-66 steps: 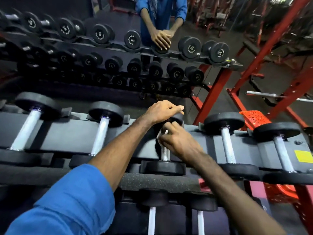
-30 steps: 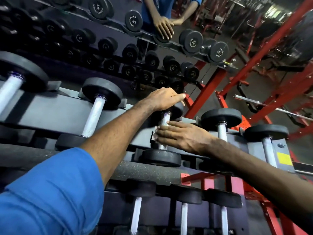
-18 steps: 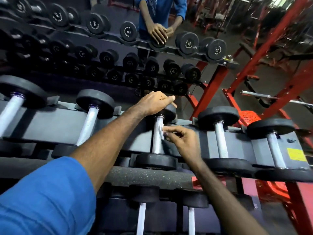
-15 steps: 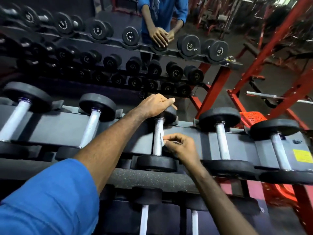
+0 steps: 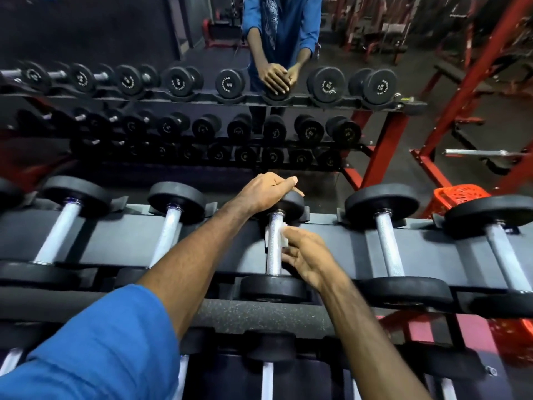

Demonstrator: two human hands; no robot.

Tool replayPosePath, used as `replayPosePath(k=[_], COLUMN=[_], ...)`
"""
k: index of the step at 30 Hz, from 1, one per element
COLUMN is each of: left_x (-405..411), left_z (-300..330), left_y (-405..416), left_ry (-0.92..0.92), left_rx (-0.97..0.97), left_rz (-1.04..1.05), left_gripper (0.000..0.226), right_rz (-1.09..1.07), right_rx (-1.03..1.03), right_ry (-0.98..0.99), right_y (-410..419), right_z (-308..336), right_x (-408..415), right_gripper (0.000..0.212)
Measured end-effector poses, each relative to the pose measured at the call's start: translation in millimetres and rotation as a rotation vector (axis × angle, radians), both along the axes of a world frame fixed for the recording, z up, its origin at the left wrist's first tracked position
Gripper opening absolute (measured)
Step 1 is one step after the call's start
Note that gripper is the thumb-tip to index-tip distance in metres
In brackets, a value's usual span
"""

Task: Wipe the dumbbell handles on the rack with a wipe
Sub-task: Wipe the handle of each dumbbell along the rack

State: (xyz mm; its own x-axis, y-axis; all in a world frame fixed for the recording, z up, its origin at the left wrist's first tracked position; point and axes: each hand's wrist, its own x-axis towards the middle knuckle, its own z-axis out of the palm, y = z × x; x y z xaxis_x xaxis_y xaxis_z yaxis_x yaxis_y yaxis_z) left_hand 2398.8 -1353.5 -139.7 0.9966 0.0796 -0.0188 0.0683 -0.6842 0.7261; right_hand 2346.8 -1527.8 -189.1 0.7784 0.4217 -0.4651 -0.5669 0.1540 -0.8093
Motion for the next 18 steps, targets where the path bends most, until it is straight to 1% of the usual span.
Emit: replayPosePath(k=[2, 4, 6, 8, 12, 14, 18], left_x=[-2.9, -3.9, -4.3, -4.2, -5.5, -4.3, -1.1], left_z=[2.2, 2.6, 4.6, 3.9, 4.8, 4.9, 1.5], left_y=[-0.5, -1.7, -2.2, -1.8, -2.7, -1.4, -0.2], left_ry=[0.005, 0.013, 0.007, 0.01, 0.027, 0.038, 0.043], left_rx=[-0.009, -0.003, 0.002, 0.011, -0.003, -0.002, 0.012], left_rz=[0.001, -0.009, -0.007, -0.014, -0.014, -0.019, -0.036], left_gripper=[0.042, 0.042, 0.042, 0.043, 0.043, 0.044, 0.045], right_rz=[-0.001, 0.109, 0.23, 0.216, 0.169, 0.127, 0.078], right_rx=[0.008, -0.002, -0.037, -0.103, -0.3, -0.333, -0.325], right_ry=[0.061, 0.121, 0.103, 0.05, -0.127, -0.152, -0.198], right_y=[9.6, 5.2, 3.1, 15.0, 43.0, 41.0, 33.6], right_z=[5.1, 5.8, 11.5, 18.6, 25.5, 19.6, 17.0], right_x=[0.9, -3.7, -4.0, 2.5, 5.0, 0.1, -1.1], right_gripper=[0.026, 0.044, 0.049, 0.043, 0.033, 0.025, 0.011])
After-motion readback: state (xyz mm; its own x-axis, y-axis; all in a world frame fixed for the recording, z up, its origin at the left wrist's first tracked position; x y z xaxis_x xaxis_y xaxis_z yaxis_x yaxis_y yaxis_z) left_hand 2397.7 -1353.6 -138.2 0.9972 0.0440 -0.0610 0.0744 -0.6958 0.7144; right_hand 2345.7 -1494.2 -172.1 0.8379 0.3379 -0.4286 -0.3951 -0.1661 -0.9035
